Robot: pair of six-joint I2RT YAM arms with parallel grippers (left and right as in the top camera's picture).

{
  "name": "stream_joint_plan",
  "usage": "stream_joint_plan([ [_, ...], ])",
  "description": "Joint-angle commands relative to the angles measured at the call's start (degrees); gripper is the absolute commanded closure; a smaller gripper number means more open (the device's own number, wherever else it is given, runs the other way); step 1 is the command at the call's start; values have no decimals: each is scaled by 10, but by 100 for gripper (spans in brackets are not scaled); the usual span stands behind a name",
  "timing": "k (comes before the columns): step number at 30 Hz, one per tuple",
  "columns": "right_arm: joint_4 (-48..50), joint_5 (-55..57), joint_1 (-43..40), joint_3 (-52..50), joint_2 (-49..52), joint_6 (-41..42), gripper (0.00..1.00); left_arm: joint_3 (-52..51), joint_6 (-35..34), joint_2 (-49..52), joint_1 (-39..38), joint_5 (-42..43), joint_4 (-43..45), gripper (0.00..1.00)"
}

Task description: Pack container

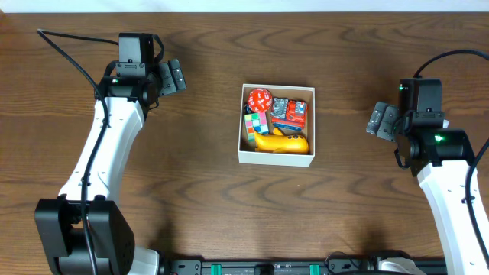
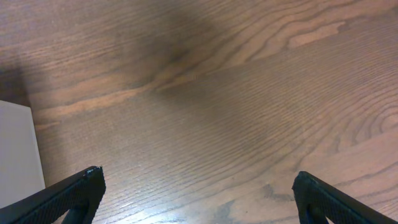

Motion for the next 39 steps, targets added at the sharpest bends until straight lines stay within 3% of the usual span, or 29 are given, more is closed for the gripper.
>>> stream_joint_plan([
  [1, 0, 2, -3, 2, 1, 8, 1, 8, -3, -4, 1, -7, -2, 2],
  [12, -2, -3, -2, 2, -82, 8, 1, 8, -3, -4, 1, -7, -2, 2],
  [19, -9, -99, -2, -2, -248, 8, 1, 8, -3, -4, 1, -7, -2, 2],
  [29, -86, -132, -2, -28, -501, 8, 1, 8, -3, -4, 1, -7, -2, 2],
  [39, -87, -122, -3, -127, -631, 6, 1, 8, -3, -4, 1, -7, -2, 2],
])
